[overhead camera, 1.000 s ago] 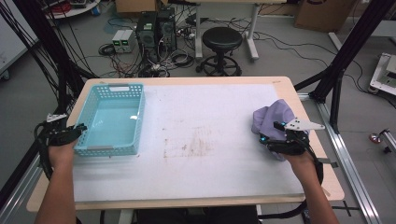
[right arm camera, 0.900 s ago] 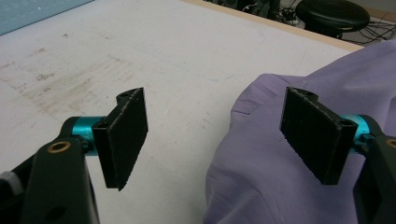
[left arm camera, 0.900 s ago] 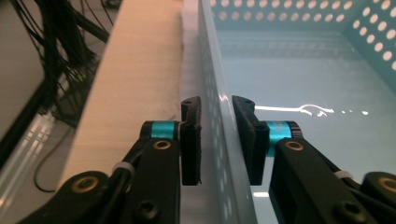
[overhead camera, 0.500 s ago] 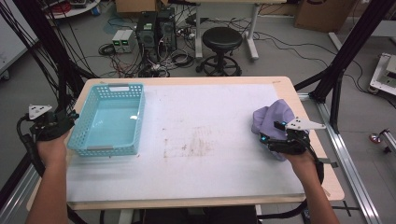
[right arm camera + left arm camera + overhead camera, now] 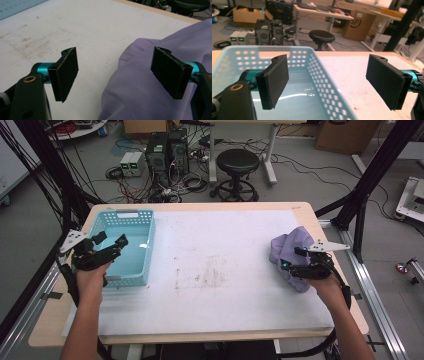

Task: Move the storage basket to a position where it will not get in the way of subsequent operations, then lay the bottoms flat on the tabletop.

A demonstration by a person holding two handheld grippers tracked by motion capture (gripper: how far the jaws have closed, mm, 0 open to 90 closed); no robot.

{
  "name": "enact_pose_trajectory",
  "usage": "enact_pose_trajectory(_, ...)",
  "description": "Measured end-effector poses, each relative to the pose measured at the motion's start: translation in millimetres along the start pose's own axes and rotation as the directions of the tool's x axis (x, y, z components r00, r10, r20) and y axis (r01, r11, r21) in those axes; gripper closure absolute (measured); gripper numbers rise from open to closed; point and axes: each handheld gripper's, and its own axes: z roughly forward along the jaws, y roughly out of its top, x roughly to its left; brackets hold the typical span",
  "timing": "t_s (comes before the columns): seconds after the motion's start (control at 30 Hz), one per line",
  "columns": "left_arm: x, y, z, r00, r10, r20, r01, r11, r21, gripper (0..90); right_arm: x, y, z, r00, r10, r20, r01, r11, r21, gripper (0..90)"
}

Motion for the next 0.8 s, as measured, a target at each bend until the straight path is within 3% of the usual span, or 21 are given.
enact_pose_trajectory(0.23,-33.2,-11.7,15.7,0.9965,0.045,0.07,-0.049,0.9968,0.063,18.5,2.7,1.1,-10.9,0.9986,-0.004,0.053,0.004,1.0,-0.013,21.5)
enact_pose_trajectory(0.4,-50.3,-15.6,25.2,0.9943,0.03,0.103,-0.038,0.9968,0.071,18.5,-13.2,1.5,-12.1,0.9919,0.028,0.124,-0.026,1.0,-0.014,21.5)
enact_pose_trajectory(0.53,-63.0,-18.6,30.5,0.9917,0.042,0.122,-0.052,0.9958,0.075,18.5,-30.3,5.3,1.1,0.9847,0.002,0.174,-0.013,0.998,0.061,22.5)
enact_pose_trajectory(0.63,-72.1,-25.0,37.3,0.9876,0.048,0.149,-0.062,0.9942,0.088,18.5,-38.3,4.1,14.8,0.9798,0.0,0.2,-0.033,0.987,0.159,27.4)
enact_pose_trajectory(0.73,-77.8,-30.2,43.5,0.9835,0.03,0.178,-0.048,0.994,0.098,18.6,-38.0,-3.3,28.7,0.9821,0.016,0.187,-0.06,0.971,0.232,47.1)
enact_pose_trajectory(0.8,-80.0,-31.5,45.7,0.9812,0.03,0.191,-0.051,0.9934,0.103,18.8,-35.0,-6.3,33.3,0.9853,0.034,0.168,-0.078,0.962,0.263,70.8)
